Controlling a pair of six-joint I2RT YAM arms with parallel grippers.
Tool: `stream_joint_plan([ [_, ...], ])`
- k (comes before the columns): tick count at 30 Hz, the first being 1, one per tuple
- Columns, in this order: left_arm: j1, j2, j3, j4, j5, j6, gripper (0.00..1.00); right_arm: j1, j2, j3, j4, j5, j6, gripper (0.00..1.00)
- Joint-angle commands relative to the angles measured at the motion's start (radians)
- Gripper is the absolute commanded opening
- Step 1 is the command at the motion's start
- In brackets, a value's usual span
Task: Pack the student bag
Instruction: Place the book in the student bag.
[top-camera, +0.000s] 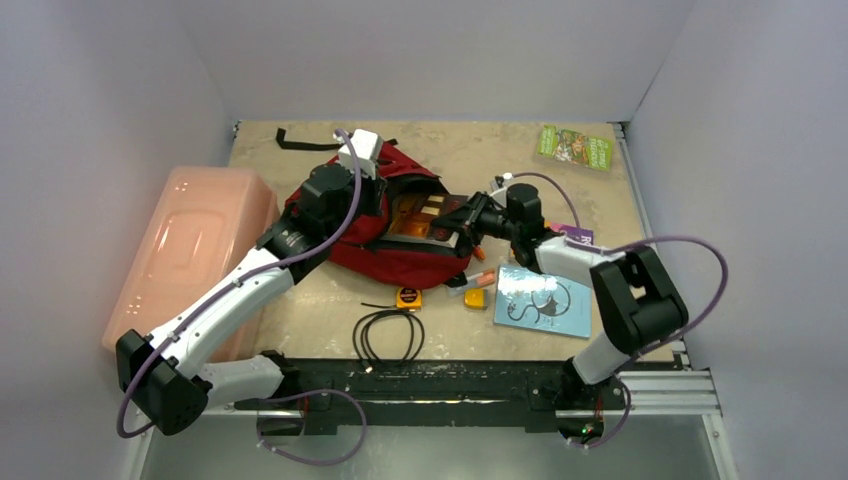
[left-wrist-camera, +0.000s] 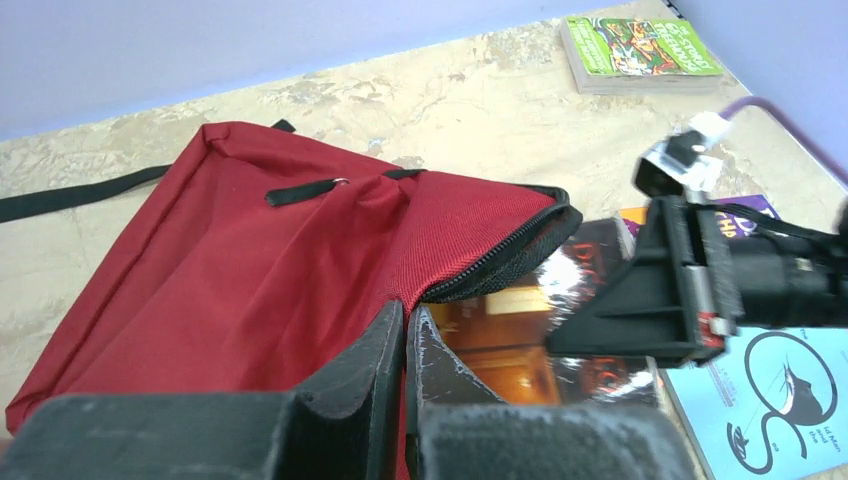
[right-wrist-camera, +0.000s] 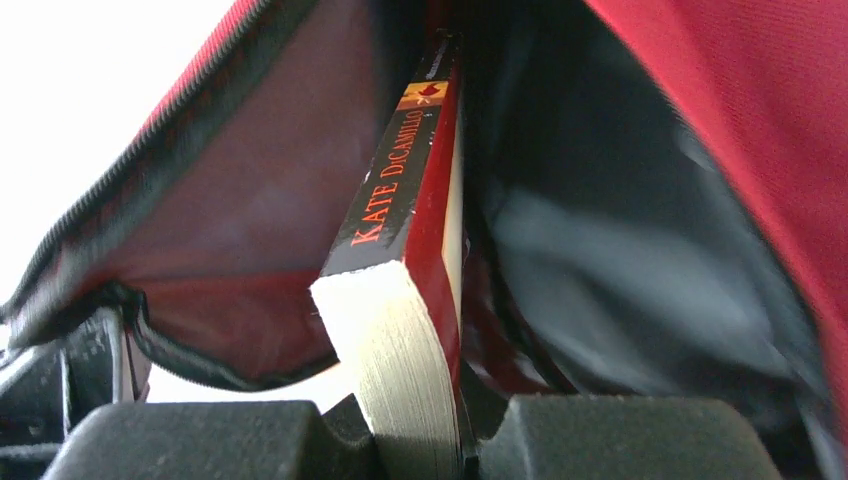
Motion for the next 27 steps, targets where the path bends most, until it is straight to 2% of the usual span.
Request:
stream_joint_plan([
  [1,0.002,-0.010,0.062,0.045,0.001,0.031,0.00,0.065,0.141,0.142,0.338,0.038,0.234,0.00],
  [5,0.002,-0.005,0.060,0.036,0.044,0.020,0.00,0.109,0.286,0.227,0.516,0.104,0.382,0.00],
  [9,0.002,0.033,0.092,0.000,0.154,0.062,0.00,0.144,0.369,0.268,0.566,0.227,0.467,0.00],
  [11,0.001,0.103,0.156,-0.096,0.156,0.118,0.00,0.163,0.394,0.280,0.572,0.288,0.488,0.00],
  [13,0.002,0.146,0.211,-0.184,0.130,0.139,0.00,0.173,0.419,0.310,0.557,0.318,0.475,0.00],
  [18,0.003,0.177,0.204,-0.156,0.211,0.159,0.00,0.193,0.438,0.353,0.504,0.421,0.419,0.05],
  [21,0.003,0.213,0.257,-0.207,0.246,0.157,0.00,0.202,0.451,0.385,0.452,0.453,0.363,0.10],
  [27,0.001,0.272,0.335,-0.352,0.187,0.245,0.00,0.210,0.543,0.428,0.485,0.476,0.319,0.20],
])
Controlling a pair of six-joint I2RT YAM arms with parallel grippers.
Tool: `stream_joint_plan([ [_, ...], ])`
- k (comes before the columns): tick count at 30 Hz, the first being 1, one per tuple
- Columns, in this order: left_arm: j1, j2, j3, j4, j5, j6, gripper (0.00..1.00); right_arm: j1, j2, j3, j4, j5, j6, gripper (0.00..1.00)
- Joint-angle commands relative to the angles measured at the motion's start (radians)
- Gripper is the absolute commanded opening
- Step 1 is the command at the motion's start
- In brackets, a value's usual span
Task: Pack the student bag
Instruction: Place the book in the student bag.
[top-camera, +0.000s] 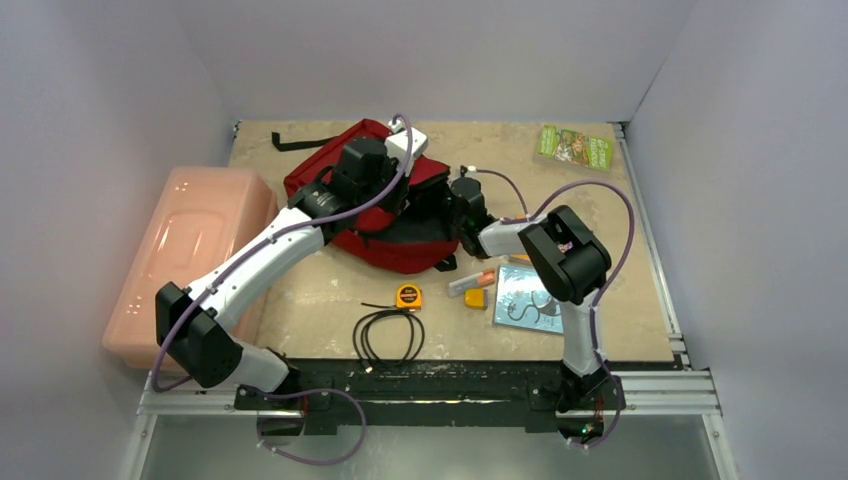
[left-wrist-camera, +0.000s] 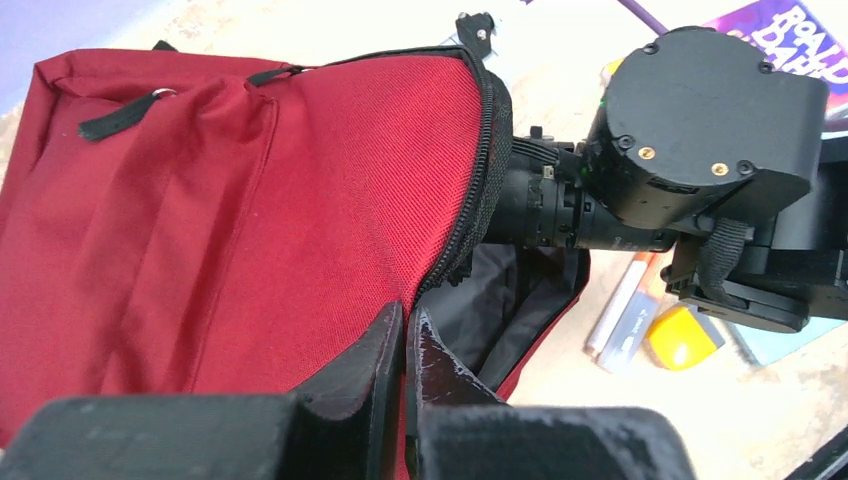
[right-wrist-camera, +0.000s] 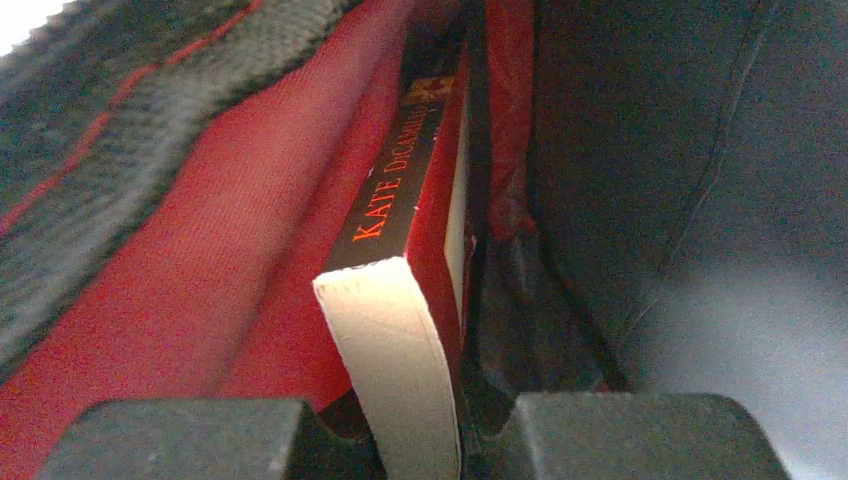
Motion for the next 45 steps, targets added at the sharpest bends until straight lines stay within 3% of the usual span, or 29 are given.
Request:
stream_joint_plan([
  [1,0.002,0.010,0.074,-0.076,-0.024,0.087,0.00,0.007,0.055,0.071,0.101,0.078,-0.055,0.21],
  [5,0.002,-0.028,0.027,-0.020,-0.022,0.101,0.00,0.023,0.125,0.123,0.145,0.098,-0.124,0.28],
  [8,0.002,-0.015,0.070,-0.095,0.015,0.102,0.00,0.039,0.148,0.173,0.066,0.146,-0.237,0.36],
  [14,0.001,-0.026,0.046,-0.050,0.054,0.041,0.00,0.078,0.236,0.268,0.049,0.195,-0.312,0.39],
  [17,0.003,-0.024,0.010,-0.015,-0.021,0.029,0.00,0.080,0.219,0.226,0.092,0.190,-0.352,0.48],
  [20,0.004,-0.022,-0.003,-0.008,-0.064,0.030,0.00,0.080,0.179,0.195,0.021,0.156,-0.414,0.66],
  [24,0.006,-0.037,-0.025,0.018,-0.123,0.000,0.00,0.080,0.125,0.074,0.119,0.111,-0.420,0.78],
  [28,0.007,-0.060,-0.069,0.069,-0.149,0.017,0.00,0.068,0.091,0.000,0.243,0.054,-0.438,0.79],
  [35,0.006,-0.056,-0.077,0.079,-0.128,0.013,0.00,0.042,0.094,-0.066,0.265,0.016,-0.440,0.81],
  [37,0.006,-0.054,-0.077,0.076,-0.125,0.012,0.00,0.043,0.090,-0.085,0.262,0.043,-0.432,0.79],
  [38,0.006,-0.052,-0.075,0.072,-0.119,0.010,0.00,0.043,0.096,-0.085,0.267,0.051,-0.422,0.73],
  [41,0.007,-0.053,-0.072,0.073,-0.065,0.001,0.00,0.044,0.146,-0.018,0.262,0.040,-0.403,0.31],
  [42,0.006,-0.054,-0.072,0.076,-0.045,-0.001,0.00,0.046,0.169,0.026,0.257,0.023,-0.411,0.22],
  [44,0.007,-0.052,-0.073,0.083,-0.029,-0.005,0.00,0.054,0.202,0.111,0.236,-0.011,-0.428,0.17],
  [45,0.007,-0.049,-0.071,0.079,-0.033,-0.006,0.00,0.055,0.207,0.141,0.226,-0.025,-0.434,0.20],
])
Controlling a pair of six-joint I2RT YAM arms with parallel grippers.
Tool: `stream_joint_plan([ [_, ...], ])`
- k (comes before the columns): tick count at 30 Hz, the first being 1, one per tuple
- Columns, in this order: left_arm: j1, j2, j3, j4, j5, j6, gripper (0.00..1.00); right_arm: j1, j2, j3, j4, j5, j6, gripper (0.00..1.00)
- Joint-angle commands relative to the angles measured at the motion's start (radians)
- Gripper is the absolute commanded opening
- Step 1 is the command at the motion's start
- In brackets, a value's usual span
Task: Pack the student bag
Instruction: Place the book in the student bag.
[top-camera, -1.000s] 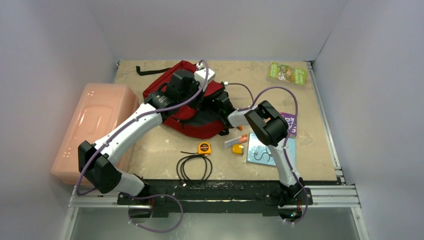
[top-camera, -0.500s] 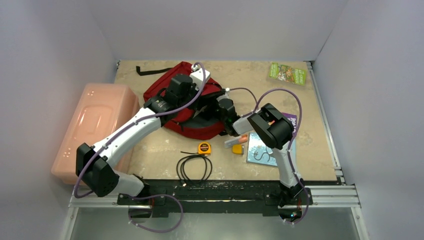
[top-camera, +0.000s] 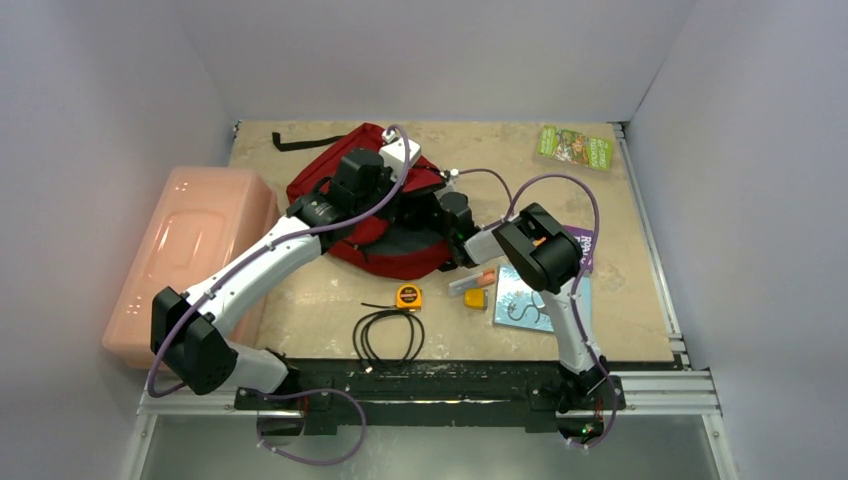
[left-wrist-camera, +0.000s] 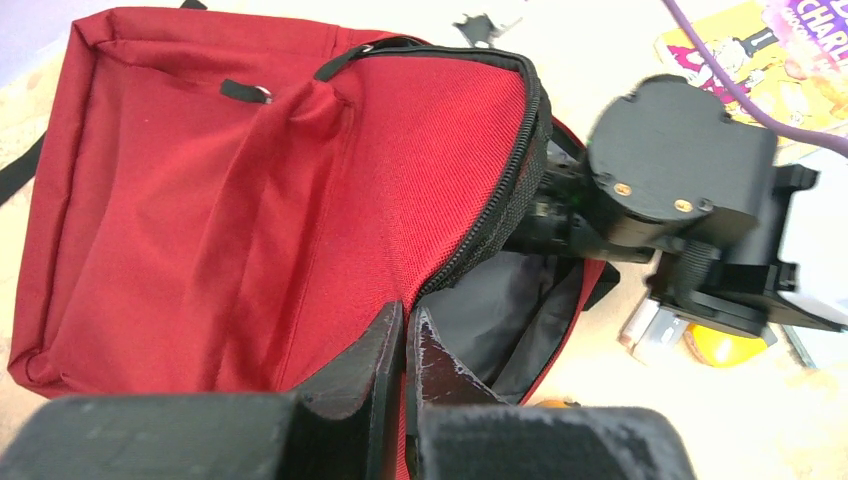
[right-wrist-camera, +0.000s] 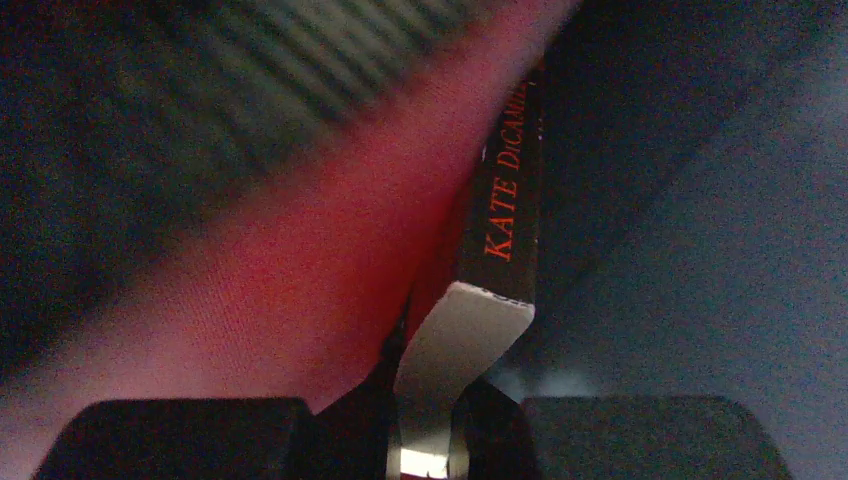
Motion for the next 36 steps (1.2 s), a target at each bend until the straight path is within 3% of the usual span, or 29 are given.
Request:
stream_joint_plan([
  [1,0.003,-0.020,0.015,0.054,0.039,-0.019,0.00,0.011,0.016,0.140,0.032,-0.053,-0.041,0.27],
  [4,0.002,-0.021,0.020,0.037,-0.016,-0.025,0.00,0.012,-0.073,0.064,-0.024,-0.047,-0.106,0.51],
  [10,0.002,-0.024,0.018,0.033,-0.011,-0.018,0.00,-0.013,-0.245,-0.065,-0.124,-0.123,-0.222,0.73],
  [15,0.003,-0.030,0.010,0.034,-0.014,-0.009,0.00,-0.051,-0.353,-0.133,-0.259,-0.166,-0.296,0.79],
  [20,0.003,-0.027,0.009,0.038,-0.012,-0.009,0.00,-0.084,-0.419,-0.172,-0.374,-0.220,-0.324,0.79],
  [24,0.002,-0.022,0.013,0.032,-0.034,-0.011,0.00,-0.093,-0.555,-0.232,-0.482,-0.183,-0.436,0.78],
  [31,0.002,0.020,0.064,-0.031,-0.094,-0.047,0.00,-0.137,-0.878,-0.274,-0.898,-0.013,-0.722,0.80],
  [33,0.002,0.034,0.093,-0.067,-0.102,-0.063,0.00,-0.158,-0.990,-0.291,-1.013,0.103,-0.793,0.83],
  [36,0.002,0.035,0.114,-0.093,-0.107,-0.077,0.01,-0.174,-1.126,-0.264,-1.212,0.386,-0.889,0.94],
])
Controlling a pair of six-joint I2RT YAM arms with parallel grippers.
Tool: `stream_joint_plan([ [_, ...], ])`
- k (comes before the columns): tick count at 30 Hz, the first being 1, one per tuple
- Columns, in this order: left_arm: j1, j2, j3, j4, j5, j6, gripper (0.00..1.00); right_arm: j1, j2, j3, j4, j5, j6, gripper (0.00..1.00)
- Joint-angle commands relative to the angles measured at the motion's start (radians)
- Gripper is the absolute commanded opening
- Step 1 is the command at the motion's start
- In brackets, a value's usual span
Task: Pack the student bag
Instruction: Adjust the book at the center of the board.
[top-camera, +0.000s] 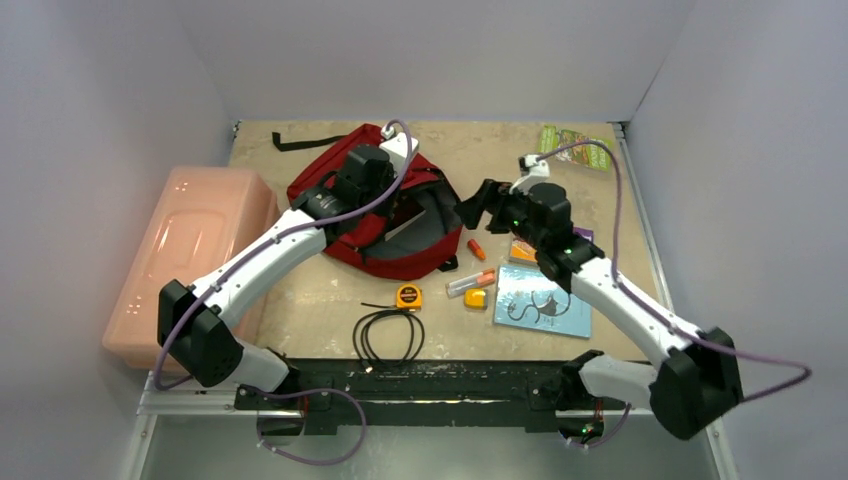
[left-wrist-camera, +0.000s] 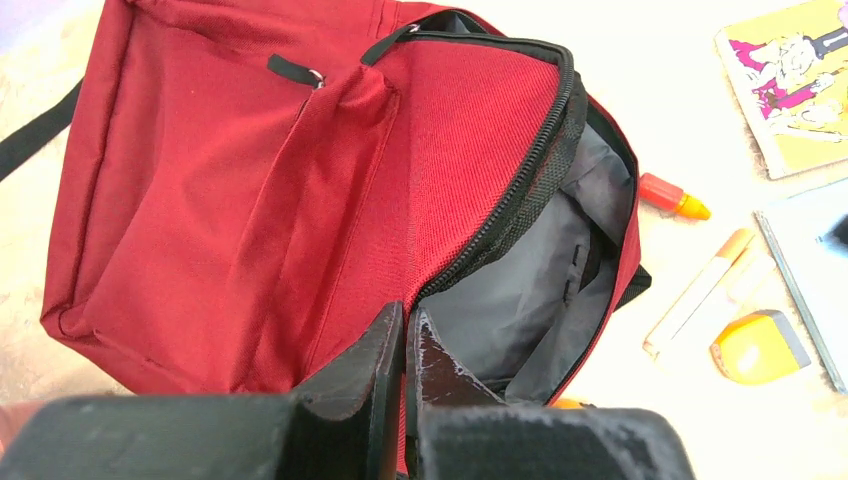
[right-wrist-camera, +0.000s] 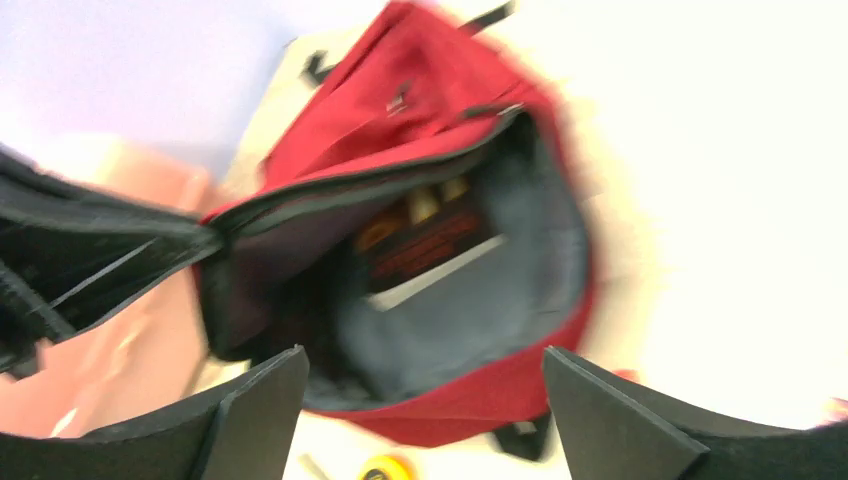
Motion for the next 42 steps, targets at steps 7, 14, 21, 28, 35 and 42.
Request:
stream_joint_plan([
  [7,0.001,-0.046,0.054,-0.015,0.025,-0.077,0.17,-0.314,-0.222,0.052,-0.443,0.466,-0.227,0.99],
  [14,0.002,-0.085,0.043,0.002,0.137,-0.128,0.44,-0.589,-0.036,0.095,-0.442,0.339,-0.146,0.99],
  [21,-0.004,-0.035,0.027,0.104,0.370,-0.410,0.91,-0.805,0.090,0.081,-0.372,0.198,-0.086,0.99],
  [28,-0.090,0.105,0.016,0.274,0.417,-0.630,0.93,-0.883,0.167,-0.018,-0.261,0.085,-0.072,0.96],
  [35,-0.185,0.318,0.149,0.284,0.395,-0.665,0.82,-0.883,0.210,-0.061,-0.249,0.101,-0.049,0.90],
  [42,-0.256,0.451,0.249,0.215,0.397,-0.656,0.79,-0.862,0.139,-0.101,-0.274,0.113,-0.036,0.89],
])
